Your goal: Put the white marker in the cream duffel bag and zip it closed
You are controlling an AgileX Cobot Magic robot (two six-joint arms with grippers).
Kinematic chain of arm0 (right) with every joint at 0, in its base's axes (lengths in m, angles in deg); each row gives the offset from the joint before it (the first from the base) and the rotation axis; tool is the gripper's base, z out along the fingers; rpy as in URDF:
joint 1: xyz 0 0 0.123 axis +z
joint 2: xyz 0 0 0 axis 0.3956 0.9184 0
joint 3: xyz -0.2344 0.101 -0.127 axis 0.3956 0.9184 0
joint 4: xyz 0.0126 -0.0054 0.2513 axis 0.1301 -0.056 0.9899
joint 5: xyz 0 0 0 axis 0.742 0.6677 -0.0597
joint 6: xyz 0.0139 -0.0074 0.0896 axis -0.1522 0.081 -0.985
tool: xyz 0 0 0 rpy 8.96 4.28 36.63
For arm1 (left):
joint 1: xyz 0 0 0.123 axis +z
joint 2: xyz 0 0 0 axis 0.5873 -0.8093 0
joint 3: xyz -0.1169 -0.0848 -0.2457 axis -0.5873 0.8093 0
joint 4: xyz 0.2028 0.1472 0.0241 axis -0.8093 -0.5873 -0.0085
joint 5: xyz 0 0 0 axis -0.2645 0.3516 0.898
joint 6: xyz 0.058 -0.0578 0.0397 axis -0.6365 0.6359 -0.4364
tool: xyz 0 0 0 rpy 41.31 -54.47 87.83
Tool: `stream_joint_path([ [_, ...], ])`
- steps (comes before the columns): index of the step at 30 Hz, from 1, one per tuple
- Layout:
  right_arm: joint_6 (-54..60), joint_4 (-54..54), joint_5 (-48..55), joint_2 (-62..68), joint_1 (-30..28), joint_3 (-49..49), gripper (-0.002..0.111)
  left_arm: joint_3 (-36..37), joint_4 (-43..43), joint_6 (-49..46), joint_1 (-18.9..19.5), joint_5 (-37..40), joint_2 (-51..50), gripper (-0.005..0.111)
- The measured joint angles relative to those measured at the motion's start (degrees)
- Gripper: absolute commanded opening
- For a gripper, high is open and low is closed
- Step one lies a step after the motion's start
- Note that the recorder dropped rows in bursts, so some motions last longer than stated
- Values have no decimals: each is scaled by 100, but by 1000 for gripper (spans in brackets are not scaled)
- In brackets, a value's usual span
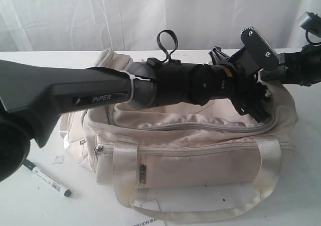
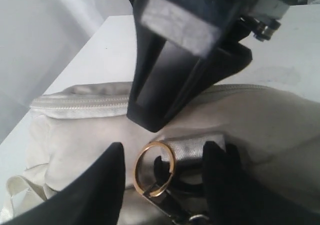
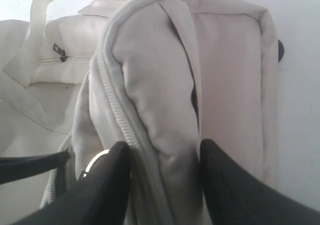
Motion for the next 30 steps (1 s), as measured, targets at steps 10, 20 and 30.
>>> stream_joint_path([
  [10,0,118,0,0,0,0,42,0,-53,23,-4,-14,-9,32],
  [20,0,157,-23,0,0,0,42,-13,-140,23,-41,-58,-194,13],
  [30,0,157,-23,0,0,0,42,-13,-190,-29,-41,-103,-194,0],
])
